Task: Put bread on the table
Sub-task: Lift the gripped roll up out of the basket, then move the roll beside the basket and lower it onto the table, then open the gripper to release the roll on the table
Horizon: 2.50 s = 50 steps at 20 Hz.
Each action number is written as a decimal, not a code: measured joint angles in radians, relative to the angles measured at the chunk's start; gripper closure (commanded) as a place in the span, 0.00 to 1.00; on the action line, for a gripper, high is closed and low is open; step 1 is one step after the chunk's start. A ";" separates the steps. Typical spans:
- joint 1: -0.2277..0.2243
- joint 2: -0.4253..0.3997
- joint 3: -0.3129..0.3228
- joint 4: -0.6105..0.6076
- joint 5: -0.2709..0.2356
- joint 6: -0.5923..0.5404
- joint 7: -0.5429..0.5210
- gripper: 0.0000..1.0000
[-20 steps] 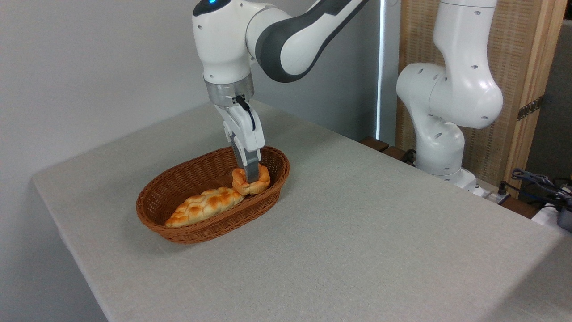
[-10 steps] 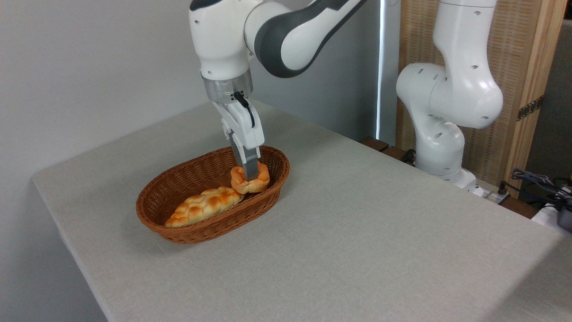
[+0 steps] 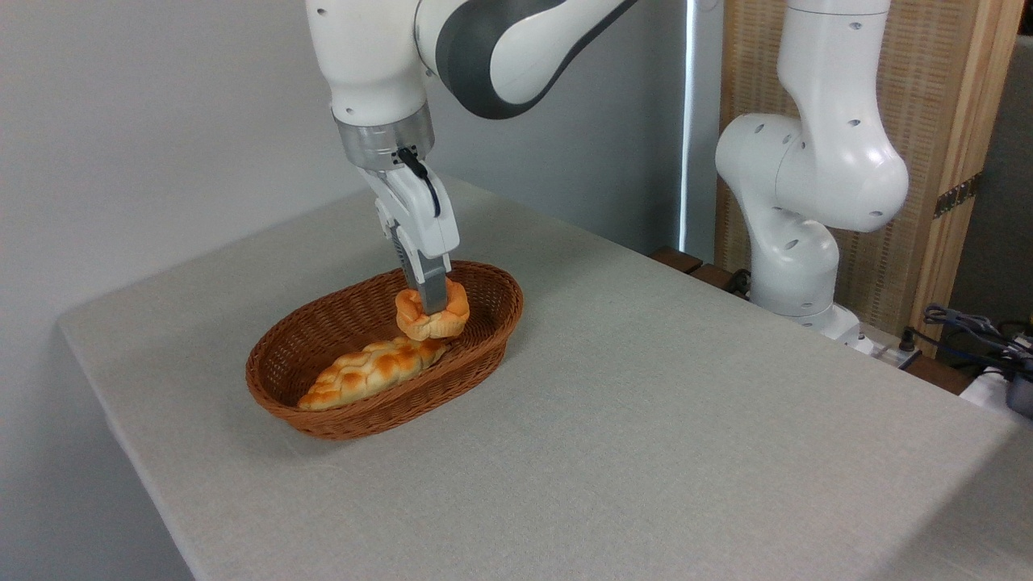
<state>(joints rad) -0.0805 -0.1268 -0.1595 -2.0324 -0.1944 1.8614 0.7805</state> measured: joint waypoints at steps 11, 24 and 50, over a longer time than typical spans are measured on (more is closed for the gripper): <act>0.007 0.007 0.249 0.125 0.159 -0.051 0.150 0.72; 0.005 0.199 0.298 0.201 0.186 0.097 0.180 0.28; 0.021 0.305 0.209 0.301 0.213 0.111 0.077 0.00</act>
<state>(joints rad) -0.0596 0.1778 0.0496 -1.7319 0.0191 1.9728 0.8574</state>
